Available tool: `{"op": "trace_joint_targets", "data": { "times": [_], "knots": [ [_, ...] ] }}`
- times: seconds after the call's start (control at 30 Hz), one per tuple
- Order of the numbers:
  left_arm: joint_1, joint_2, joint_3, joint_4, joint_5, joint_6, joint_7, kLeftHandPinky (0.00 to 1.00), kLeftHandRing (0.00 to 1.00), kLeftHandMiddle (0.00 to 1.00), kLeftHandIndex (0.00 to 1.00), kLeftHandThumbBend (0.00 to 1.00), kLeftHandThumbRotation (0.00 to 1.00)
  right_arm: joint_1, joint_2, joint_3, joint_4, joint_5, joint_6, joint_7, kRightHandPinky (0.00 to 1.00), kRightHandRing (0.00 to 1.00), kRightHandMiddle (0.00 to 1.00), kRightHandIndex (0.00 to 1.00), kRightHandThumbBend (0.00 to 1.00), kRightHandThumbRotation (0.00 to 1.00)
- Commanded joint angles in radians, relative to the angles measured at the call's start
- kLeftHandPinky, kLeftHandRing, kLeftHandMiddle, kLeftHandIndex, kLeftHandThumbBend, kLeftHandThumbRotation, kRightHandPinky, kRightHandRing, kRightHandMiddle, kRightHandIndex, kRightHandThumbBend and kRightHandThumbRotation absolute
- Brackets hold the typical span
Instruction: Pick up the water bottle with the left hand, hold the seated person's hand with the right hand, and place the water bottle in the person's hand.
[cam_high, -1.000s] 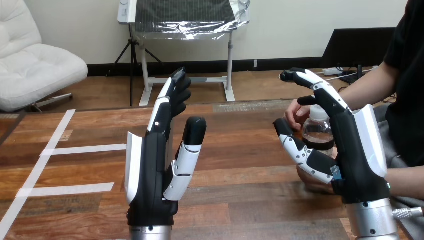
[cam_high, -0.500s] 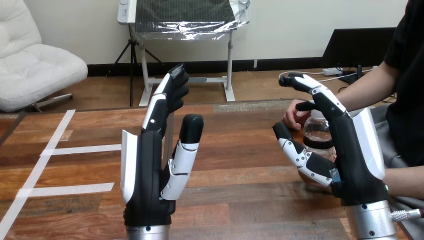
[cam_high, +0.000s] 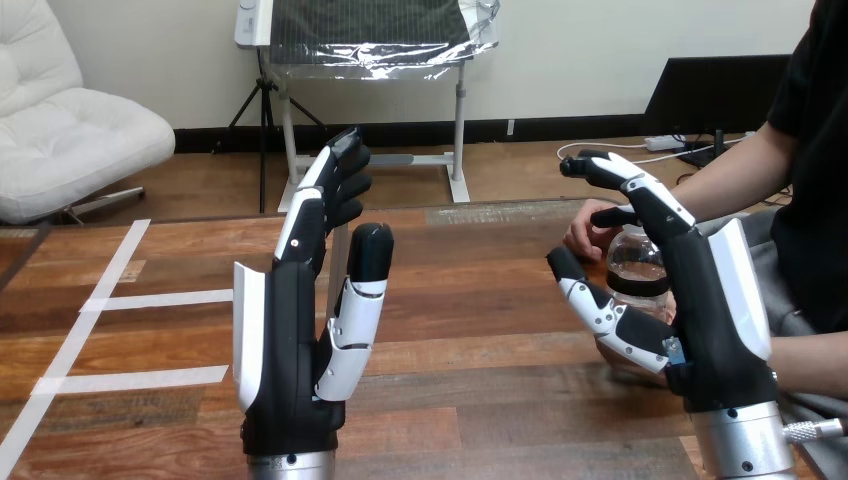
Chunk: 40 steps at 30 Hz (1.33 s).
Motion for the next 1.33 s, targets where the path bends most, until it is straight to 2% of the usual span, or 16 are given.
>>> {"op": "trace_joint_targets", "data": {
  "times": [0.0,0.67,1.3],
  "knots": [
    [0.066,-0.034,0.005,-0.044,0.025,-0.005,0.020,0.77,0.81,0.84,0.86,0.45,1.00,-0.034,0.014,-0.014,-0.002,0.034,-0.020,0.010,0.67,0.83,0.86,0.78,0.36,0.05],
    [0.069,-0.030,-0.003,-0.045,0.024,-0.001,0.036,0.75,0.80,0.83,0.84,0.43,1.00,-0.038,0.015,-0.024,0.023,0.048,-0.044,0.025,0.67,0.82,0.86,0.79,0.38,0.00],
    [0.060,-0.027,0.005,-0.042,0.024,-0.006,0.041,0.75,0.80,0.83,0.83,0.43,1.00,-0.045,0.015,-0.031,0.028,0.051,-0.039,0.041,0.66,0.82,0.86,0.79,0.39,0.00]
  ]
}}
